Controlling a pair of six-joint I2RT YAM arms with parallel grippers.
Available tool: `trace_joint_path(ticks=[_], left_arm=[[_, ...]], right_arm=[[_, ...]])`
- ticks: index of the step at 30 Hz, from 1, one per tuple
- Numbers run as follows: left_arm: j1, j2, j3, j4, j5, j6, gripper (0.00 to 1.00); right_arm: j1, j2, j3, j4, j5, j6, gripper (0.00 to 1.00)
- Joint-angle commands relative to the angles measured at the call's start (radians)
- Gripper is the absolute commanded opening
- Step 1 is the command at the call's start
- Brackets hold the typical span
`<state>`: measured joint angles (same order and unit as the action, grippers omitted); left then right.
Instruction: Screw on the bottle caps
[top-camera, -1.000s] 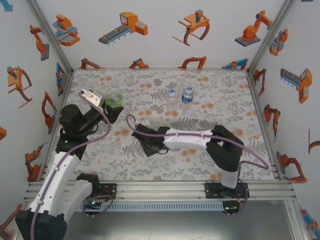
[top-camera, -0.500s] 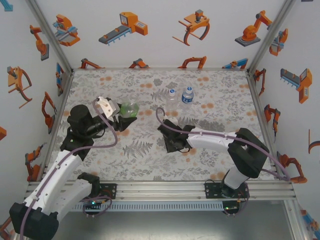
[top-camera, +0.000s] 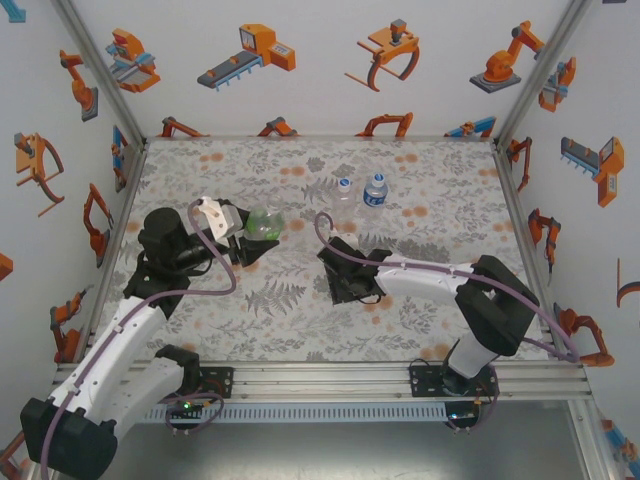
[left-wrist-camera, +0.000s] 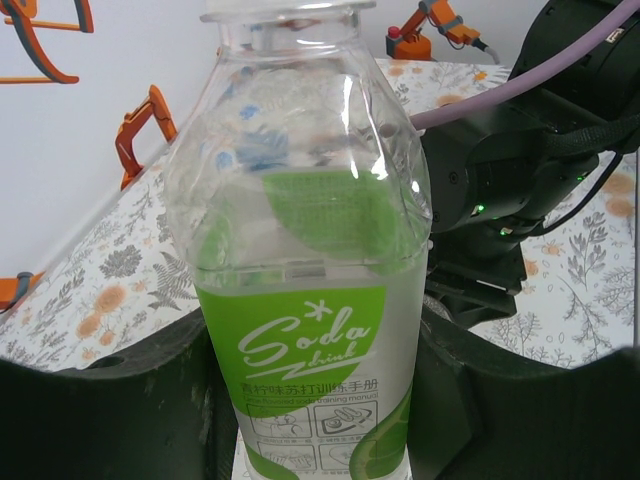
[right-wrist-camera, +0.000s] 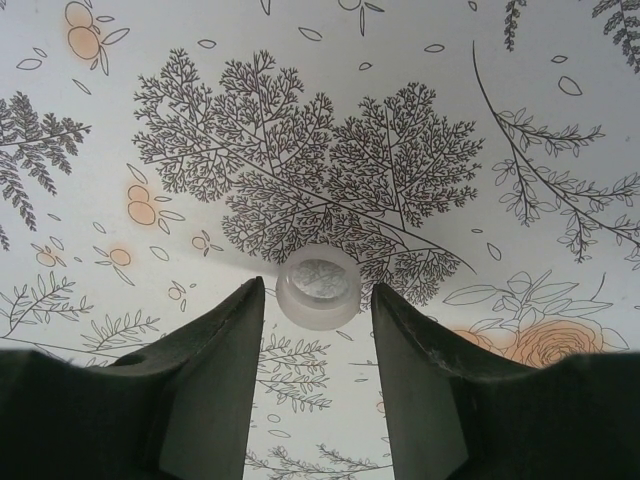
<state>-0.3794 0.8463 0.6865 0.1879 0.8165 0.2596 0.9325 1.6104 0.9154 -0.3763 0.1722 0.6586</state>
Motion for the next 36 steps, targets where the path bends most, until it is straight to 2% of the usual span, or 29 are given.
trace_joint_path(ticks=[1, 11, 36], left_arm=[[-0.008, -0.012, -0.002, 0.030, 0.035, 0.018, 0.00], [-0.010, -0.018, -0.001, 0.023, 0.030, 0.021, 0.00], [-0.012, -0.019, 0.003, 0.016, 0.028, 0.026, 0.00]], right_arm=[[-0.004, -0.044, 0.023, -0.015, -0.010, 0.010, 0.46], [-0.005, -0.047, 0.028, -0.012, -0.038, 0.021, 0.43], [-0.004, -0.011, 0.021, -0.033, -0.019, 0.024, 0.46]])
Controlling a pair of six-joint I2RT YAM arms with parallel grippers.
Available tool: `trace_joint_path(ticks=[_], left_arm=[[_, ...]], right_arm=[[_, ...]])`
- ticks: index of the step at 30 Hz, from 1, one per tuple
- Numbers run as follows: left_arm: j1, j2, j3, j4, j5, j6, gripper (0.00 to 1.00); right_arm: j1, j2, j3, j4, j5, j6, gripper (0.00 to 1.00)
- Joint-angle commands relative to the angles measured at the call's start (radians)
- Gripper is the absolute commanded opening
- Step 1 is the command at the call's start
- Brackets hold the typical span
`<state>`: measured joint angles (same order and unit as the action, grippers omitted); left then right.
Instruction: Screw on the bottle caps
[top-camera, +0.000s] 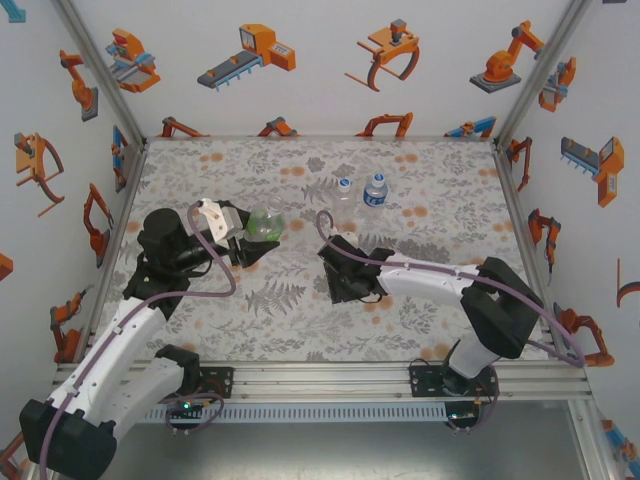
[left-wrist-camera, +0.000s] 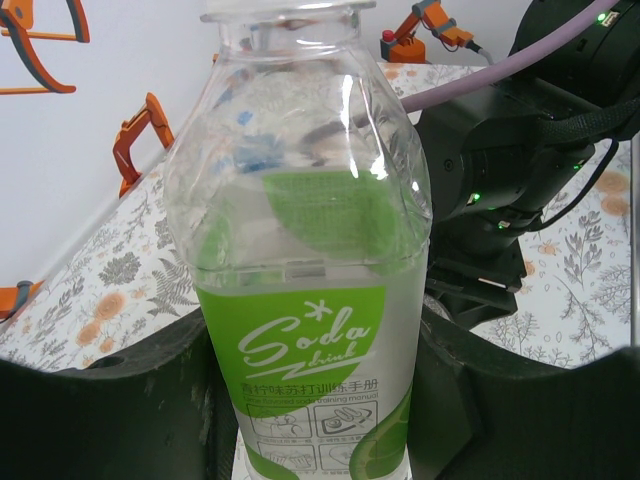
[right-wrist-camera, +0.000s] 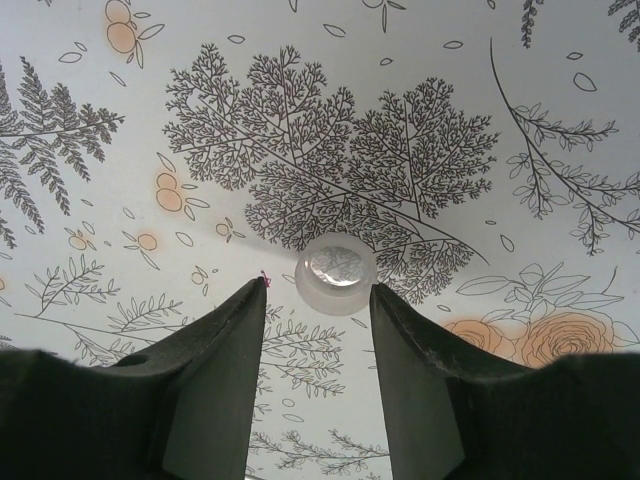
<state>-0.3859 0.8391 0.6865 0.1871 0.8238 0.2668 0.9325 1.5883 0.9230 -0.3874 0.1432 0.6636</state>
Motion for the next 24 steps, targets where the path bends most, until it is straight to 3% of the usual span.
trace_joint_path(ticks=[1, 24], left_arm=[[-0.005, -0.011, 0.003, 0.017, 0.020, 0.019, 0.00], [-0.005, -0.007, 0.004, 0.014, 0.019, 0.017, 0.00]], right_arm=[[-0.005, 0.013, 0.013, -0.022, 0.010, 0.019, 0.46], [-0.006, 0.002, 0.009, -0.010, 0.011, 0.024, 0.45]])
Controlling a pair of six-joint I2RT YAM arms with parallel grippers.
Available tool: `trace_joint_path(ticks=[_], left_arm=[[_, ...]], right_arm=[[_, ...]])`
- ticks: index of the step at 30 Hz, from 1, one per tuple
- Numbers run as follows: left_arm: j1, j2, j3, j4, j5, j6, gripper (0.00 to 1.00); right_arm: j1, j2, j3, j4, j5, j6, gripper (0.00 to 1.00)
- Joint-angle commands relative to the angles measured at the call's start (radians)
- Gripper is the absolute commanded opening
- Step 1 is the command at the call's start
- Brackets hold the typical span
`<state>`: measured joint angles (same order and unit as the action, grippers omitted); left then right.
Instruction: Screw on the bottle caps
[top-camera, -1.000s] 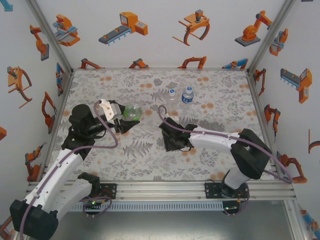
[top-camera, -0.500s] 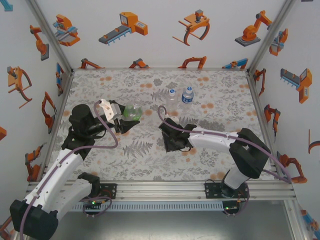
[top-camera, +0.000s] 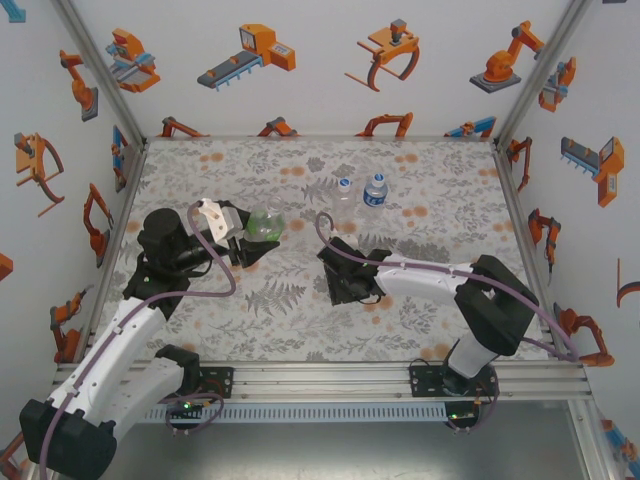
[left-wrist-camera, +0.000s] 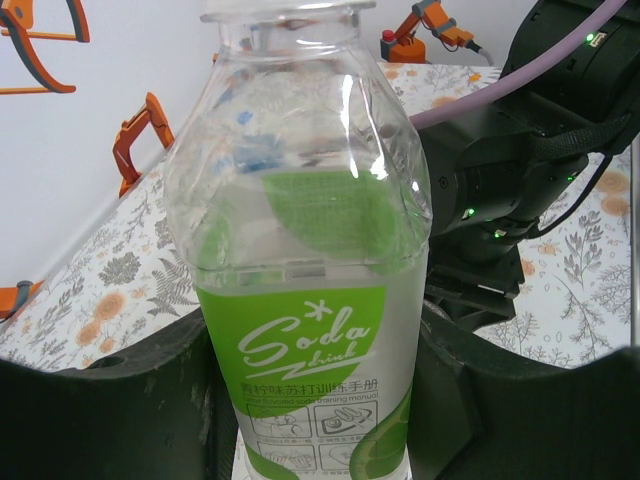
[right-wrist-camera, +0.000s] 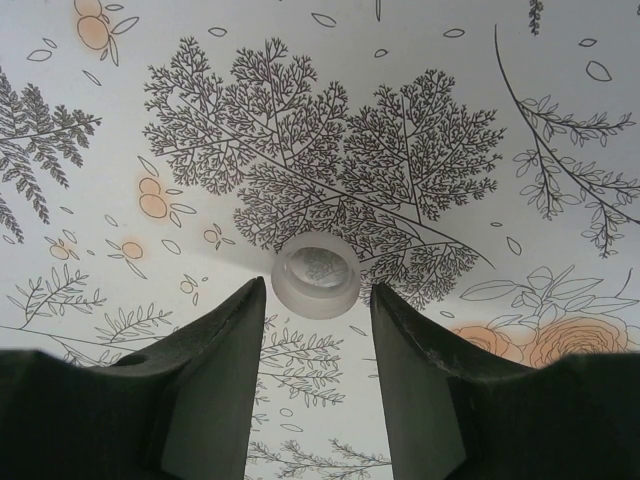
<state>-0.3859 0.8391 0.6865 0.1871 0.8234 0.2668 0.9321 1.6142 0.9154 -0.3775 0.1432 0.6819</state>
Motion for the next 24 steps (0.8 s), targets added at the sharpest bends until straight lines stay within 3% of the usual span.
trace_joint_path(ticks=[1, 24], left_arm=[[-0.005, -0.007, 0.004, 0.014, 0.019, 0.017, 0.00], [-0.005, -0.015, 0.004, 0.011, 0.016, 0.019, 0.00]], right_arm=[[-0.006, -0.031, 0.023, -0.024, 0.013, 0.002, 0.45], [-0.006, -0.005, 0.022, 0.001, -0.013, 0.004, 0.44]])
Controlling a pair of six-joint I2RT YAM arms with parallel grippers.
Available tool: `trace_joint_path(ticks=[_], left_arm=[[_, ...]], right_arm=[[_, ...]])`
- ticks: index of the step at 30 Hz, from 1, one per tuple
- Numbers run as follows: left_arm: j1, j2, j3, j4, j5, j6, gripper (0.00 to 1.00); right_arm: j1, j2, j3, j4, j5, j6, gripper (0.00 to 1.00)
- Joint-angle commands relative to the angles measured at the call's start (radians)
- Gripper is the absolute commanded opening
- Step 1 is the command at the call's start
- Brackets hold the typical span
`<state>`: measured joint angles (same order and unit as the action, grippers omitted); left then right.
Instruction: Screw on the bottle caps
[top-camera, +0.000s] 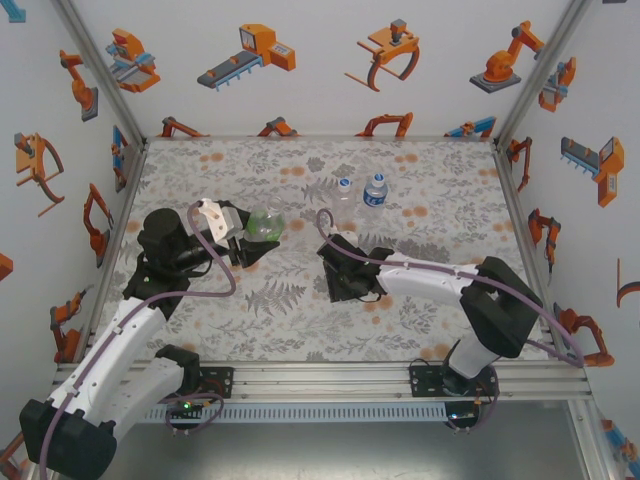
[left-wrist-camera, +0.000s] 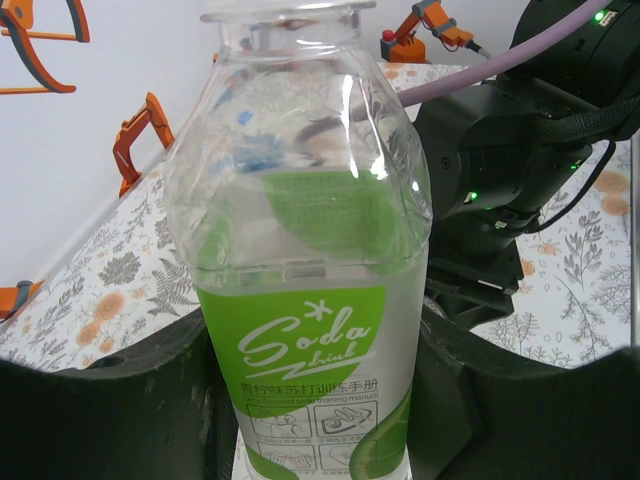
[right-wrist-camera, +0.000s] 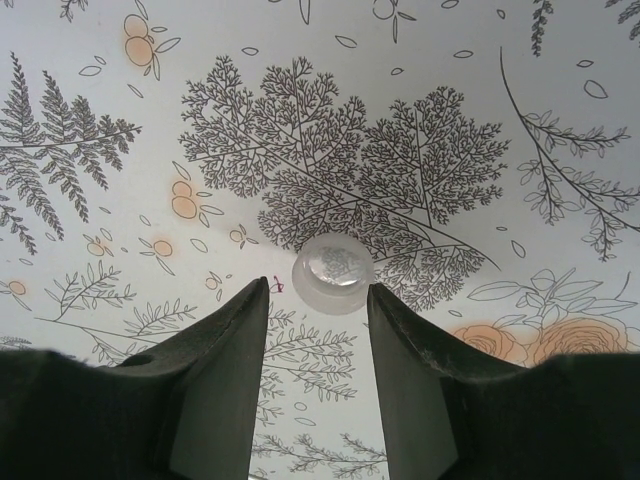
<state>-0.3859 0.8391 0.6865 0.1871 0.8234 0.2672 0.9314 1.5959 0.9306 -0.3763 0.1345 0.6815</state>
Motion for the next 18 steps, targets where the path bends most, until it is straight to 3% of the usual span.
trace_joint_path(ticks=[1, 18], left_arm=[[-0.004, -0.015, 0.004, 0.011, 0.016, 0.018, 0.00], [-0.005, -0.012, 0.006, 0.009, 0.014, 0.018, 0.00]], right_arm=[[-0.005, 0.015, 0.005, 0.002, -0.006, 0.004, 0.44], [-0.005, 0.045, -0.021, 0.025, -0.009, 0.012, 0.43]])
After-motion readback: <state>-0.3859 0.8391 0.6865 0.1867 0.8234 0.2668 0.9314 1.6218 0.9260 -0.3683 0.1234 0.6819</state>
